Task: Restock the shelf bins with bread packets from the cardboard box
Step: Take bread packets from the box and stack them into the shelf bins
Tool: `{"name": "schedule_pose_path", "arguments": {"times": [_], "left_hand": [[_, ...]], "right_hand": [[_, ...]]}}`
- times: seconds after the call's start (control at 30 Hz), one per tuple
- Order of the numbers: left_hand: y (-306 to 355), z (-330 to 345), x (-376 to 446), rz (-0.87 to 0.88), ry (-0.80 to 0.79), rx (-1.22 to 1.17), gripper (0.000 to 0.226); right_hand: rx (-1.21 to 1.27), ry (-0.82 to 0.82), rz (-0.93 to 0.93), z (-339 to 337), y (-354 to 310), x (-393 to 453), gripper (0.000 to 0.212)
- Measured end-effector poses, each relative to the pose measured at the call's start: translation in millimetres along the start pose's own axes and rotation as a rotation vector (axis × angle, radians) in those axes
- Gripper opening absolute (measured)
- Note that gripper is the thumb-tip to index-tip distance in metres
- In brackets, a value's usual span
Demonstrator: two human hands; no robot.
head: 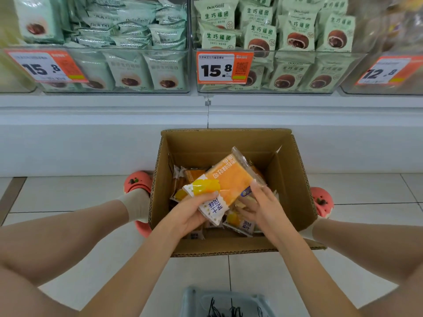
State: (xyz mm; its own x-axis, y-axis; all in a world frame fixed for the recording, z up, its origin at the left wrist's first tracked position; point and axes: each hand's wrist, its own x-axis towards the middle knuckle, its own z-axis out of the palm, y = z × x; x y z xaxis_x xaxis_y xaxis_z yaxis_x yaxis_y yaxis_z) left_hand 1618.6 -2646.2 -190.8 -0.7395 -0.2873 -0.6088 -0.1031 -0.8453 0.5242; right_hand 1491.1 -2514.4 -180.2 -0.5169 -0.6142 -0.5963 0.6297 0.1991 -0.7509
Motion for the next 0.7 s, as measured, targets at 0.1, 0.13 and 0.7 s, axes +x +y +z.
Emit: {"name": "schedule_pose_path", "arguments": {"times": [0.1, 0.13, 0.7], "left_hand": [[-3, 4, -2, 0.070, -0.012, 0.019, 0.051], [-2, 5, -3, 0.097, 0.000, 0.090, 0.054], [134, 170, -31, 0.676, -0.029, 0.334, 0.034]], "right_hand": [[0.047, -0.117, -0.012, 10, 3, -5, 0.033], [-0.029, -0.070, -0.070, 13, 2, -6, 0.031], [-0.612, -0.151, -0.652, 46, -200, -52, 0.054]]}}
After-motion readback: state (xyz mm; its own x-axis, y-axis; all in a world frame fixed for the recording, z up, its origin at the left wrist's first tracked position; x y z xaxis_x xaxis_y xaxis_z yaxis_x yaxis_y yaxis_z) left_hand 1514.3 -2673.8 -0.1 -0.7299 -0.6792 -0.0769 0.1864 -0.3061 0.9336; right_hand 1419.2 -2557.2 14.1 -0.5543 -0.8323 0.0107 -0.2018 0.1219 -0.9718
